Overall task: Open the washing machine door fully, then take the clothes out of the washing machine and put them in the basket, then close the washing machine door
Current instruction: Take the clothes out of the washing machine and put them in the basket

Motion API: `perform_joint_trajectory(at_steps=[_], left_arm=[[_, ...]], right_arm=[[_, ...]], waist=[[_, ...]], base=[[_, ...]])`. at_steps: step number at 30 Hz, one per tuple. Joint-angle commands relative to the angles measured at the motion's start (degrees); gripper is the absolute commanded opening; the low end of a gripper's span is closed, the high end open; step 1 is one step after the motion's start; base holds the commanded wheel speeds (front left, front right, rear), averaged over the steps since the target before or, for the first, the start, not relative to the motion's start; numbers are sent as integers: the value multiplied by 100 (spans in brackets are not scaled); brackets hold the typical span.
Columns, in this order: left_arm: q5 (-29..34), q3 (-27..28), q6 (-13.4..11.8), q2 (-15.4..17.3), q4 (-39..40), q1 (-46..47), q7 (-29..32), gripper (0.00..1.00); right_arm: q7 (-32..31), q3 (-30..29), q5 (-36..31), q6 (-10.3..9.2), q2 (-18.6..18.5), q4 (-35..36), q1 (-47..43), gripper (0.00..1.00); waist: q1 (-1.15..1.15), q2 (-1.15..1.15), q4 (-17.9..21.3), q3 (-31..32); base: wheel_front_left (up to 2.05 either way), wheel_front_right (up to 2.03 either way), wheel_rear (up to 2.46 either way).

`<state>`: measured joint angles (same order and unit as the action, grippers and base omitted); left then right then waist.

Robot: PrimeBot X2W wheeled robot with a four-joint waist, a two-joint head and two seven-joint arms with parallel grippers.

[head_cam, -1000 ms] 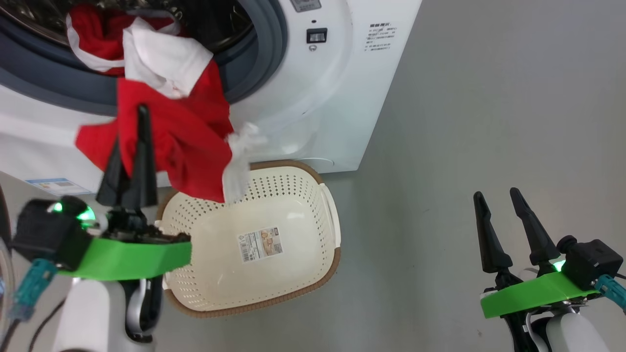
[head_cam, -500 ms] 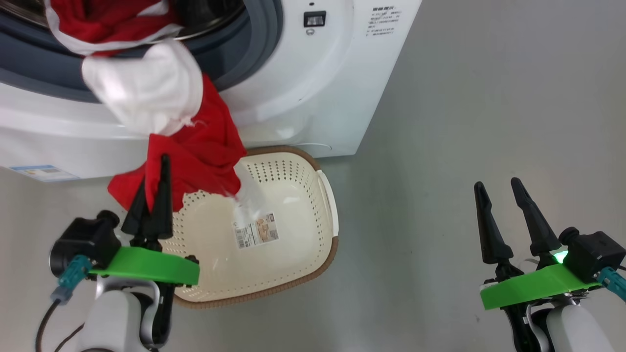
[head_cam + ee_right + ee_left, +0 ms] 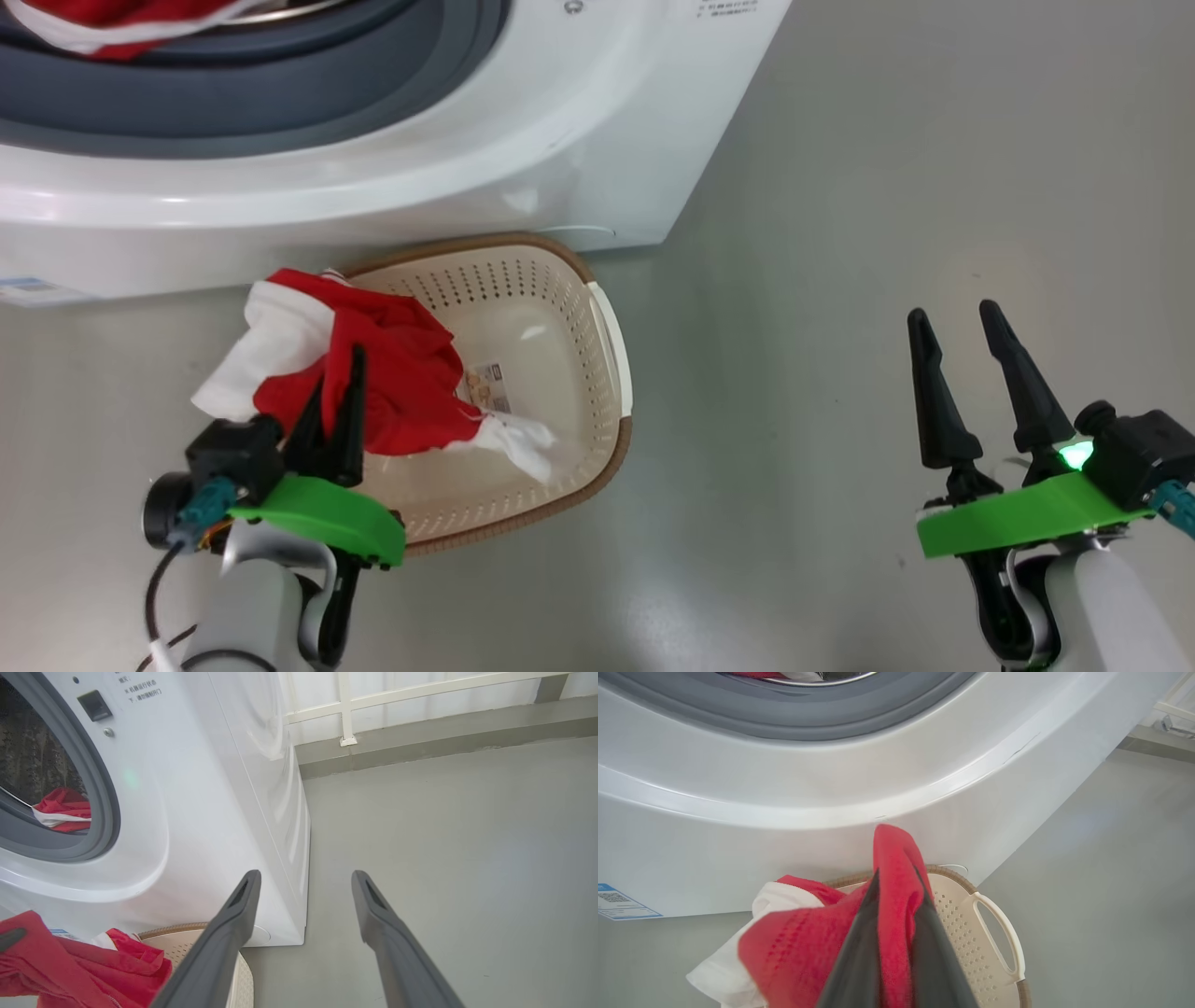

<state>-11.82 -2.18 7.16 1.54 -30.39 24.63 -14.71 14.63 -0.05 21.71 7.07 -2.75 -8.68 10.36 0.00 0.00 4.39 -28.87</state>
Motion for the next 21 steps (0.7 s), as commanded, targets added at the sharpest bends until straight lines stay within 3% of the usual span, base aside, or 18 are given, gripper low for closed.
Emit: perform_joint_trajectory(at_steps=[1, 21], left_arm=[[79, 110, 31, 134, -16, 85, -29, 0], [-5, -239, 32, 438, -1673, 1368, -29, 0]], right_arm=[[37, 121, 104, 42, -13, 155, 84, 100], [37, 182, 121, 42, -13, 307, 497, 100]], waist=[[0, 0, 57, -165], [0, 0, 148, -1473]], base=[[0, 0, 0], [0, 0, 0]])
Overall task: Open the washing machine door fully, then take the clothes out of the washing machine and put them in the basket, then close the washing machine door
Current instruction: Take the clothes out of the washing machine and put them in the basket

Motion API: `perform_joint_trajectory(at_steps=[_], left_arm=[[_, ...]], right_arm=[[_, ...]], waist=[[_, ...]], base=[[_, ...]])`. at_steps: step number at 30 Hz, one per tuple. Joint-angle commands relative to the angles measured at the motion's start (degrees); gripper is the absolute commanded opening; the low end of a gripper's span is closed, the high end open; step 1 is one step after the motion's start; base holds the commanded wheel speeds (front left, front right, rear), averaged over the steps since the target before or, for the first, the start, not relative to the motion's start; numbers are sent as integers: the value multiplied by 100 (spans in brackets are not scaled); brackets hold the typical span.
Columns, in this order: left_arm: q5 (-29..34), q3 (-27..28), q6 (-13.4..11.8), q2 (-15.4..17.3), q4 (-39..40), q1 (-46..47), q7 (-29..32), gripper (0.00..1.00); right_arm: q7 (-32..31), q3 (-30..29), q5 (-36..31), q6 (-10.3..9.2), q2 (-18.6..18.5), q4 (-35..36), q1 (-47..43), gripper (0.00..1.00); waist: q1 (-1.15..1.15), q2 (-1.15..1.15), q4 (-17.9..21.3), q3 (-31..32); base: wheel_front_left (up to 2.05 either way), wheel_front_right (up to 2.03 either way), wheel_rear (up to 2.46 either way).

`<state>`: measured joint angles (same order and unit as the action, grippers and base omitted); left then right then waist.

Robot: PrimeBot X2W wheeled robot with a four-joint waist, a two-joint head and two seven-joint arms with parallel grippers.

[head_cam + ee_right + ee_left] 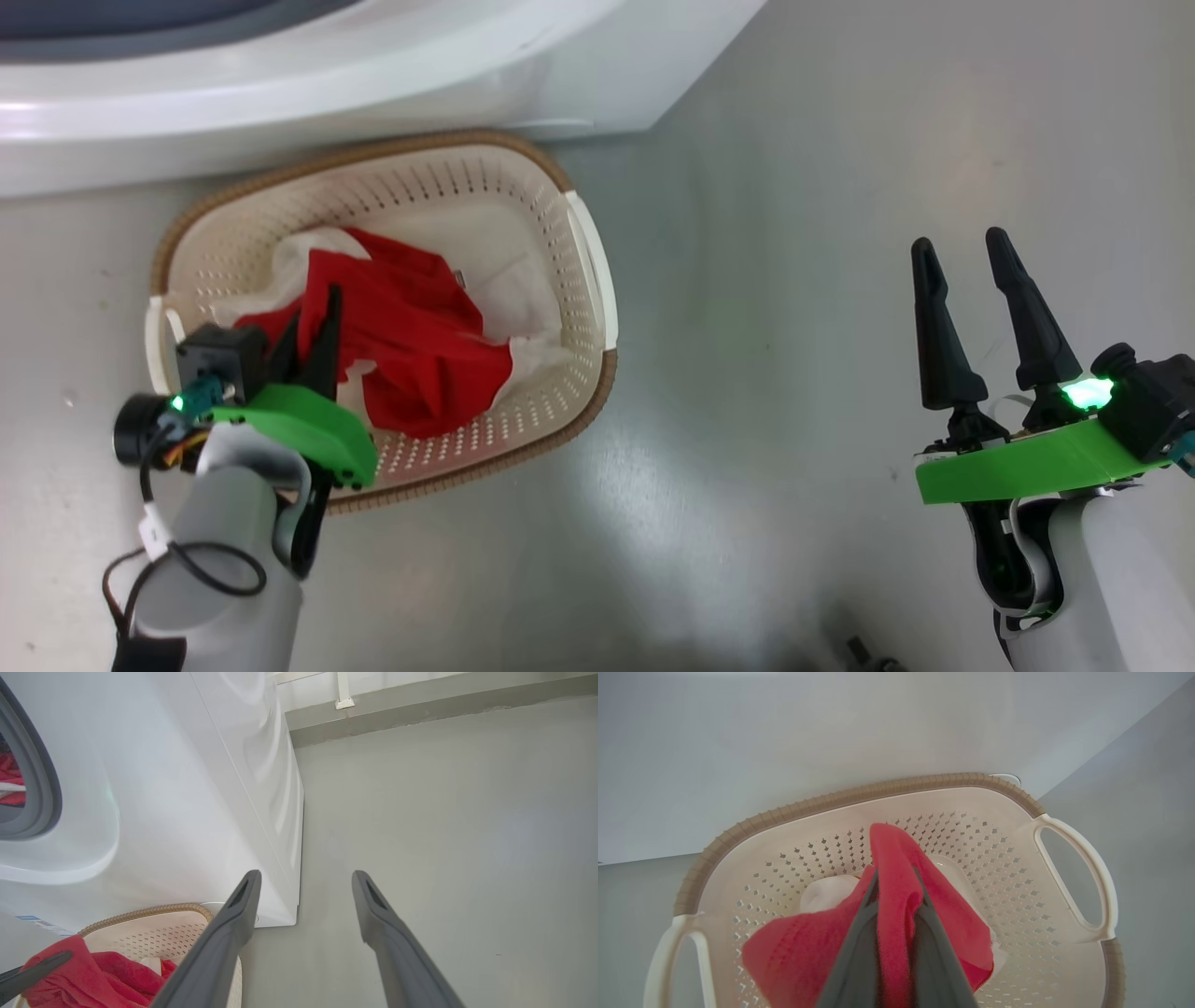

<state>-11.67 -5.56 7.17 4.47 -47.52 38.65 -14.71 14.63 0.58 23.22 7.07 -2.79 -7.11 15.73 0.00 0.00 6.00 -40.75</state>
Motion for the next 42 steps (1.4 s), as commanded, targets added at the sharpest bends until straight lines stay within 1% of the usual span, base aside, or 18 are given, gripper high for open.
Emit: perform_joint_trajectory(at_steps=[1, 9, 16, 18, 19, 20, 21, 22, 23, 24, 33, 42], left_arm=[[-24, 86, 31, 141, 1, 30, -29, 0], [-136, -65, 32, 137, -282, 434, -29, 0], [-264, -198, 32, 175, -534, 640, -29, 0], [-299, -214, 32, 177, -575, 669, -29, 9], [-314, -219, 32, 174, -592, 675, -29, 15], [-330, -225, 32, 171, -607, 681, -29, 24], [-345, -221, 32, 170, -610, 685, -29, 44], [-358, -218, 32, 168, -615, 685, -29, 67], [-371, -212, 32, 165, -619, 682, -29, 93], [-383, -199, 32, 162, -620, 674, -29, 100], [-477, -65, 32, 128, -587, 440, -29, 100], [-570, 173, 32, 58, -189, -70, -29, 100]], right_arm=[[37, 113, -37, 42, -9, 167, -24, 100], [37, 100, -95, 42, -9, 244, 98, 100], [37, 87, -121, 42, -9, 276, 144, 100], [37, 80, -128, 42, -9, 273, 144, 100], [37, 76, -134, 42, -9, 271, 142, 100], [37, 71, -137, 42, -9, 268, 144, 100], [37, 67, -140, 42, -9, 263, 148, 100], [37, 64, -144, 42, -9, 256, 153, 100], [37, 61, -149, 42, -9, 245, 158, 100], [37, 59, -153, 42, -9, 237, 162, 100], [37, 49, -205, 42, -9, 132, 125, 100], [37, 21, -291, 42, -9, -33, -50, 100]], waist=[[0, 0, -26, -354], [0, 0, -75, -768], [0, 0, -63, -897], [0, 0, -63, -888], [0, 0, -64, -879], [0, 0, -66, -867], [0, 0, -68, -855], [0, 0, -72, -839], [0, 0, -79, -814], [0, 0, -85, -786], [0, 0, -176, -324], [0, 0, -345, 455]], base=[[0, 0, 0], [0, 0, 0], [0, 0, 0], [0, 0, 0], [0, 0, 0], [0, 0, 0], [0, 0, 0], [0, 0, 0], [0, 0, 0], [0, 0, 0], [0, 0, 0], [0, 0, 0]])
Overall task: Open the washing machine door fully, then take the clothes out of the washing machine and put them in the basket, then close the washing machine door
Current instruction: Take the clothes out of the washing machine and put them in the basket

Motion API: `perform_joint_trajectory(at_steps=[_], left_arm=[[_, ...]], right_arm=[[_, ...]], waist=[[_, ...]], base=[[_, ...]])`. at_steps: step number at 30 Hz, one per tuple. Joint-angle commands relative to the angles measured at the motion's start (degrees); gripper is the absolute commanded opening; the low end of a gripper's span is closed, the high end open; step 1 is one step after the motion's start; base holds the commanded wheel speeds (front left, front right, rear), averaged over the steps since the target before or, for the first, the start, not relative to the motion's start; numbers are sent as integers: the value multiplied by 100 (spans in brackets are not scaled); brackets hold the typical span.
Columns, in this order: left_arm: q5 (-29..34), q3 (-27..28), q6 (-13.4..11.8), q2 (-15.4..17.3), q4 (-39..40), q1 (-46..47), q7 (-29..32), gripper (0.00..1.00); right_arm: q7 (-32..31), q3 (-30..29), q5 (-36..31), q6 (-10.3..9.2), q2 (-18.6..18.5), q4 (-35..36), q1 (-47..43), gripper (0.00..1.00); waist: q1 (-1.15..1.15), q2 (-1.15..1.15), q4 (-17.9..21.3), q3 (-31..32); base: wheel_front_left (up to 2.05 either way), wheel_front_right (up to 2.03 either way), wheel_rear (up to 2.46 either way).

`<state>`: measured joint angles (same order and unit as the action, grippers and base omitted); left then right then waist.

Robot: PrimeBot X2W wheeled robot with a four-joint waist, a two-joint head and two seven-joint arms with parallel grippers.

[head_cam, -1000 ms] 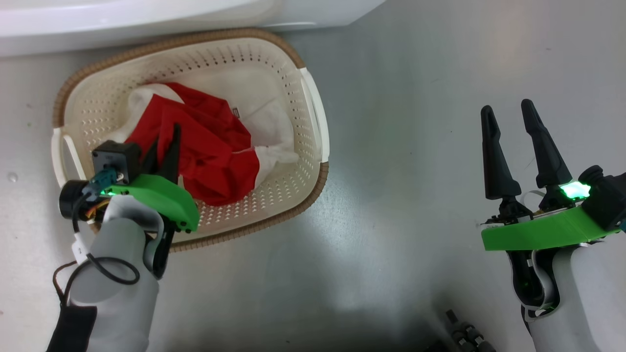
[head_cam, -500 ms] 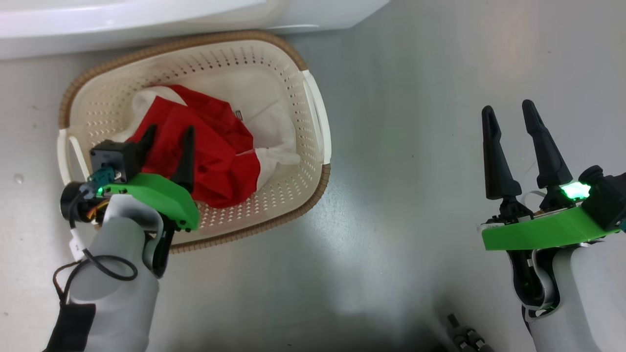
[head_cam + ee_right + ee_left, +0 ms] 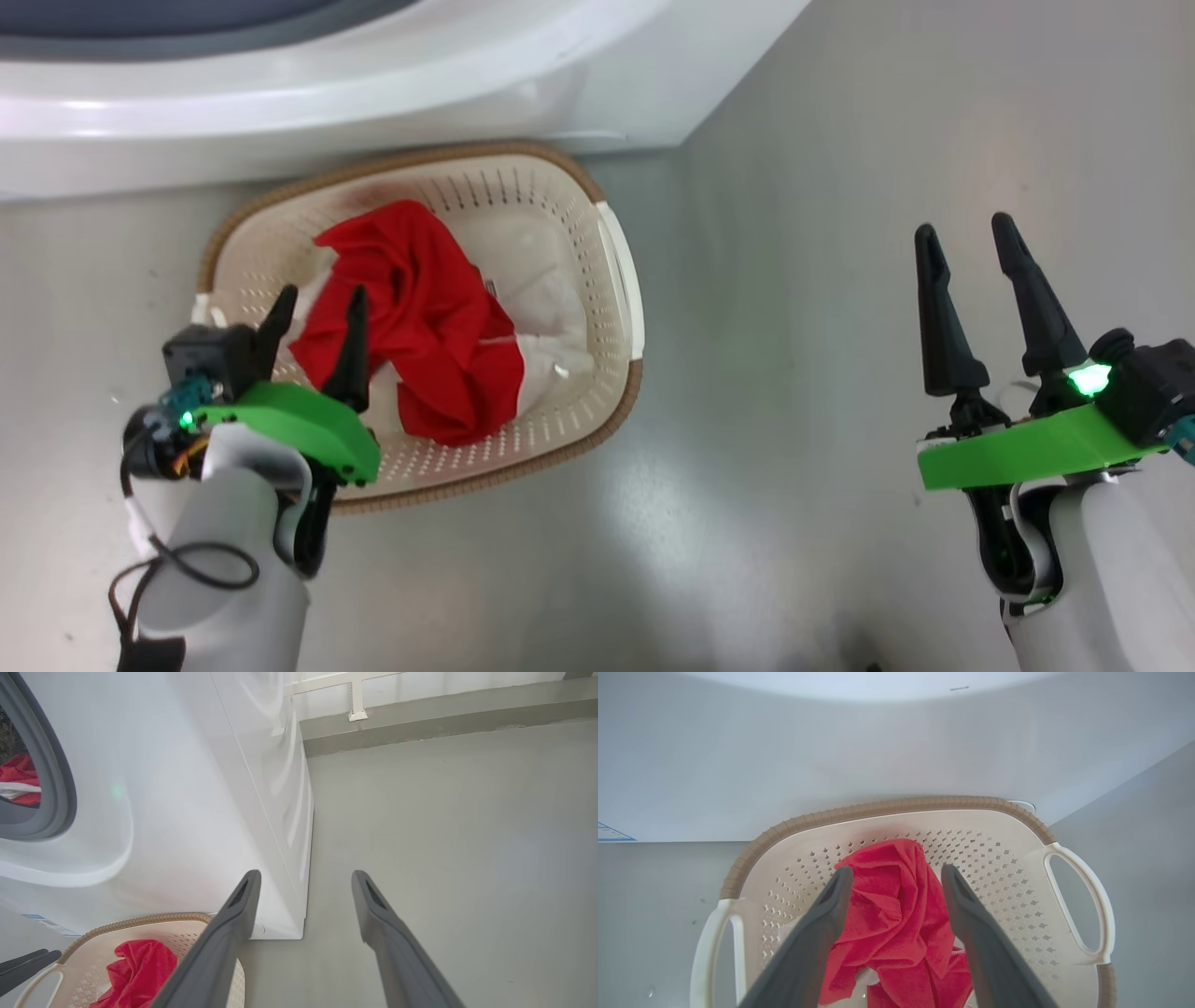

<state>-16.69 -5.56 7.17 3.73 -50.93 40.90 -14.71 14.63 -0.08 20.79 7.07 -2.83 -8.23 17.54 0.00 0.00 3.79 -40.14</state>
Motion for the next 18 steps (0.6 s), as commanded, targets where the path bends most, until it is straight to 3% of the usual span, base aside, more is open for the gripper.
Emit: perform_joint_trajectory(at_steps=[1, 18], left_arm=[[-68, 204, 32, 127, 222, -374, -29, 100], [72, 488, 32, 27, 1523, -1772, -29, 100]], right_arm=[[37, 91, -57, 42, -5, 53, -261, 100], [37, 94, -131, 42, -5, -260, -1001, 100]], waist=[[0, 0, -142, 494], [0, 0, -374, 2201]], base=[[0, 0, 0], [0, 0, 0]])
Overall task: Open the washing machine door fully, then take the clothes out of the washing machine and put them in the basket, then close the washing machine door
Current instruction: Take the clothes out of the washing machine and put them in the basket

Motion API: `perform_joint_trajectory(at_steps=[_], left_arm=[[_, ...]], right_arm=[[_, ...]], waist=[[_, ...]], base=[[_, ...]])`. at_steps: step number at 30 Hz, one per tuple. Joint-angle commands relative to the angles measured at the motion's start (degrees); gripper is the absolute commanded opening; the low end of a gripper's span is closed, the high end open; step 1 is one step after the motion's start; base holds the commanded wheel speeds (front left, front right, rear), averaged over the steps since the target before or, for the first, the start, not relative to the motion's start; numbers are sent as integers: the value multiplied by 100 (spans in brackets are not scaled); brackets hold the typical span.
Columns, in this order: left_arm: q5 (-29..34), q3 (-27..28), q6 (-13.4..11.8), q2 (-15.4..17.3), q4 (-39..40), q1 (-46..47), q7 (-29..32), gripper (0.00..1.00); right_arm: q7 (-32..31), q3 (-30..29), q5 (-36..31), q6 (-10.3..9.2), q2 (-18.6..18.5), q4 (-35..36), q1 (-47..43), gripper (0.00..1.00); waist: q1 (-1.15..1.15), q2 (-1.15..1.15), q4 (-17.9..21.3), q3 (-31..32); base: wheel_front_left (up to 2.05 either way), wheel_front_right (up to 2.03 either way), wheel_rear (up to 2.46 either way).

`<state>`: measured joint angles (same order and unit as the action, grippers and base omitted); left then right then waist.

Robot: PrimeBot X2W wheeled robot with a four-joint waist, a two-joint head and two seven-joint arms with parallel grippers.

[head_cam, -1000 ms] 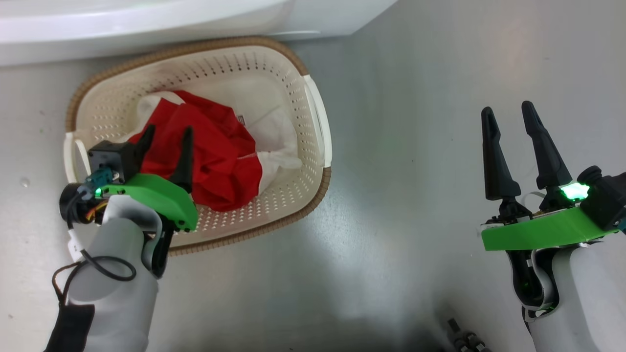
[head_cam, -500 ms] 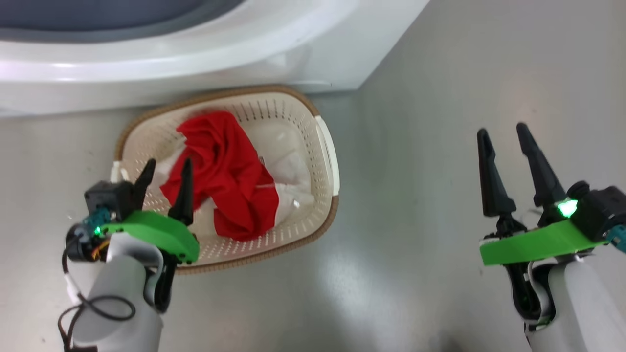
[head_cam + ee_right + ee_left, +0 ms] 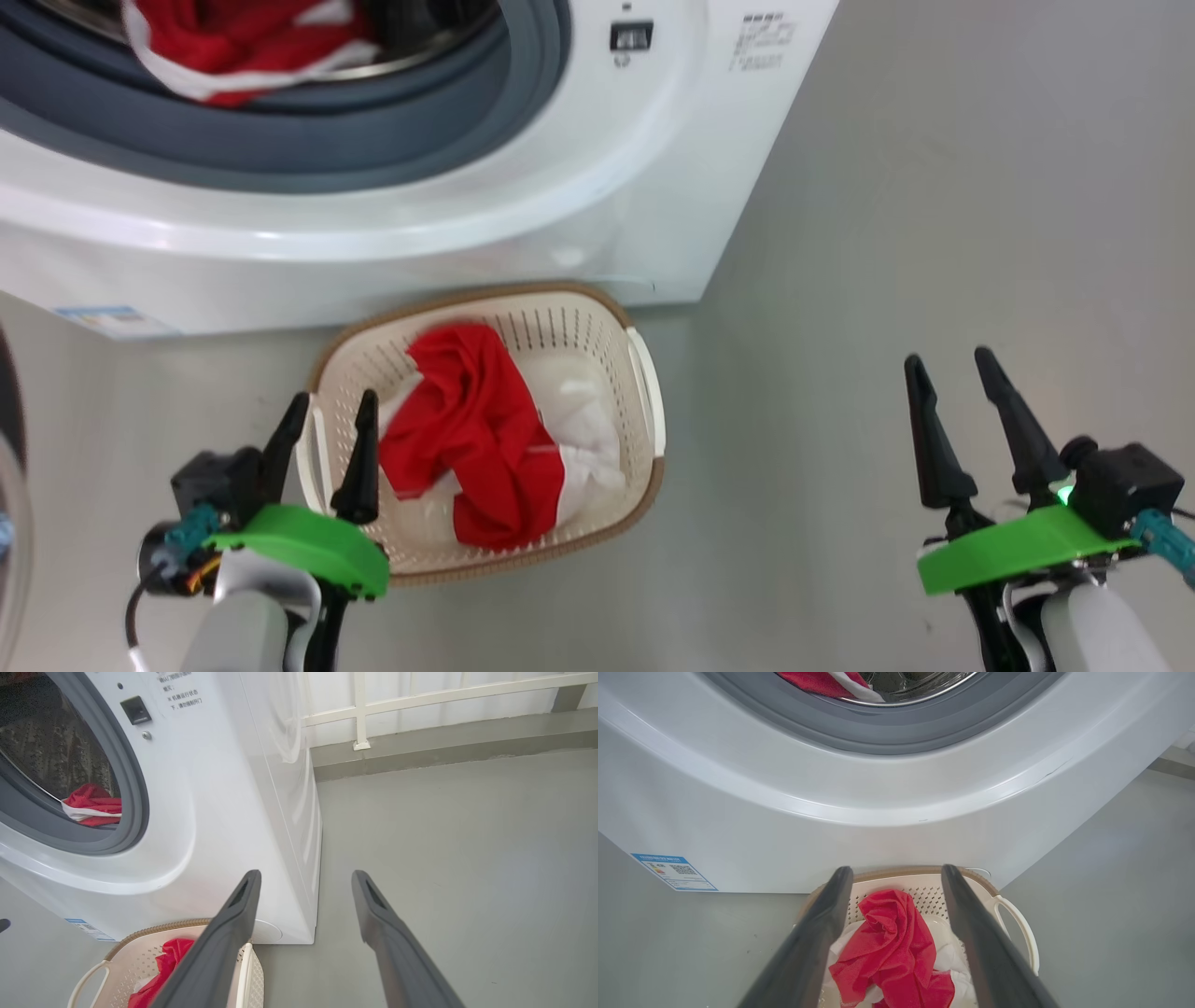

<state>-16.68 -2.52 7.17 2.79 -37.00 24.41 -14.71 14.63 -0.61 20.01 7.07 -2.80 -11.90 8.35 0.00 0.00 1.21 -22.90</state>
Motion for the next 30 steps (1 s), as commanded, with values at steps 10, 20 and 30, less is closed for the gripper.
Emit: perform_joint_trajectory(at_steps=[10, 20, 30], left_arm=[[219, 343, 32, 83, 720, -897, -29, 100], [441, 471, 32, 64, 1484, -1575, -29, 100], [547, 554, 32, 31, 2206, -1962, -29, 100]], right_arm=[[37, 160, -61, 42, -8, 25, -657, 100], [37, 111, -77, 42, -8, 99, -1113, 100], [37, 41, -81, 42, -15, 241, -1304, 100]], waist=[[0, 0, -183, 1302], [0, 0, -220, 1745], [0, 0, -282, 1831]], base=[[0, 0, 0], [0, 0, 0], [0, 0, 0]])
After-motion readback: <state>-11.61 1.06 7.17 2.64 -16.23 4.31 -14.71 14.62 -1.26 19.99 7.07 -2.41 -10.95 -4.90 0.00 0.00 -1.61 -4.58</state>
